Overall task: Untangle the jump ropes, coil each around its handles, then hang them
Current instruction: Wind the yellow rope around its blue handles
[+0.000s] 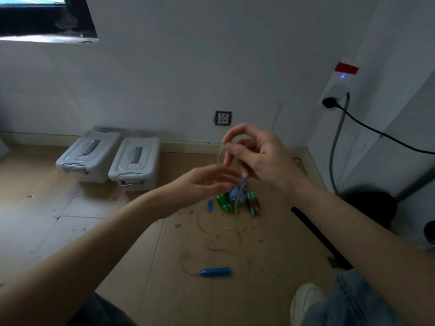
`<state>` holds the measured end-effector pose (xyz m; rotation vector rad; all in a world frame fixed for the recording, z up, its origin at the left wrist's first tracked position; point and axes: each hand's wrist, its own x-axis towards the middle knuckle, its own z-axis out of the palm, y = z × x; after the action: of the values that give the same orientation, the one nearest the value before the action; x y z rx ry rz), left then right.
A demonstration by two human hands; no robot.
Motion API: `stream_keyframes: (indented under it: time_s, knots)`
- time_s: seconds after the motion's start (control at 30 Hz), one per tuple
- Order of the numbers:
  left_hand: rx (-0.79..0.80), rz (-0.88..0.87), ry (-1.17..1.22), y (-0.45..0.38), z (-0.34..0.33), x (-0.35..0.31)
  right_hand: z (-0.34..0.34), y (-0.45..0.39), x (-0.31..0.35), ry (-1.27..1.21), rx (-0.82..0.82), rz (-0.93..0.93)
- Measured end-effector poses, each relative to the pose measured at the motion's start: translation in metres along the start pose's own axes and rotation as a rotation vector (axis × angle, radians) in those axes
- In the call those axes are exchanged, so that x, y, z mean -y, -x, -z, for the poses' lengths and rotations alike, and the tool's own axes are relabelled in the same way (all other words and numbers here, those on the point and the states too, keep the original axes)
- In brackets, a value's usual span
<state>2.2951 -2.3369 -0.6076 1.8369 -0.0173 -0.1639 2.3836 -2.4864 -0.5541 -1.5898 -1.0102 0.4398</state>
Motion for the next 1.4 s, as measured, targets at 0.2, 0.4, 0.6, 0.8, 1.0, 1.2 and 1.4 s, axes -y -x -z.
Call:
stream_keyframes:
  time_s: [0.2,0.4,0.6,0.8,1.0,1.2,1.4]
  knots:
    - [0.222,0.267,-0.418,0.003,-0.008,0.011,0.027,0.001,-0.009,0.093,-0.331,-0.123]
    - [-0.299,-0.013,0.137,0.006,0.015,-0.036,0.014,0.017,-0.031,0.276,0.120,-0.691]
    - [-0.310,-0.025,0.149,0.010,0.003,-0.048,-0.012,0.017,-0.024,-0.143,0.264,-0.384]
    - [-0.516,0.003,0.101,0.016,0.021,-0.038,-0.014,0.019,-0.036,0.350,0.335,-0.465]
    - [-0.445,0.279,-0.164,0.013,0.028,-0.007,-0.003,0.015,-0.021,-0.162,0.231,-0.361]
    - [0.144,0.311,0.158,0.013,-0.017,-0.005,0.004,0.005,-0.008,-0.447,0.021,-0.191]
    - [0.053,0.218,0.498,0.017,-0.003,-0.018,0.037,0.011,-0.014,-0.284,-0.043,-0.422]
